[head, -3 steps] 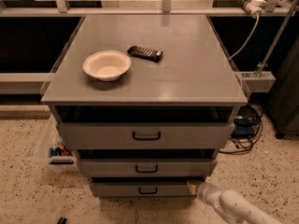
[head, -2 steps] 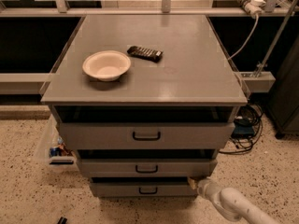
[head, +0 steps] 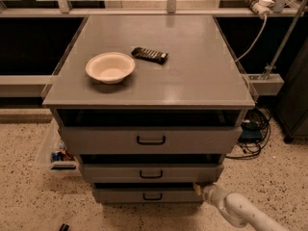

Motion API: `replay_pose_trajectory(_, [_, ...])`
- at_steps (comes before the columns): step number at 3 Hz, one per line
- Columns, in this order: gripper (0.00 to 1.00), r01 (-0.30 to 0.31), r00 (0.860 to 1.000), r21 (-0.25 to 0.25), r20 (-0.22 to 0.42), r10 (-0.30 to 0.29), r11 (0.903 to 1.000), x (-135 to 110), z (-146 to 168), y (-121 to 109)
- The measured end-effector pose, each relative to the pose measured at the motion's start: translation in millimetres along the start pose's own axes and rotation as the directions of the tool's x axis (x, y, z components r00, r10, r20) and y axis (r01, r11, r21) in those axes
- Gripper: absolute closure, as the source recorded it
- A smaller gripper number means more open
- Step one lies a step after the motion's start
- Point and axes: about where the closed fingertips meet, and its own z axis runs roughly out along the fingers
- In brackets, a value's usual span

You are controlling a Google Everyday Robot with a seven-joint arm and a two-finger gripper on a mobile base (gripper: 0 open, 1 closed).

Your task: Open bottom drawer

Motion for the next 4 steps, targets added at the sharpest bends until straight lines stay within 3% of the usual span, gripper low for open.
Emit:
replay_pose_trajectory(2, [1.0,0.076,0.996,-0.03,-0.044,-0.078,0.9966,7.3,23.6,6.4])
replay_pose_trajectory(4, [1.0,0.071,0.994,-0.039,-0.075,-0.074,0.9967,10.2,19.4,10.4])
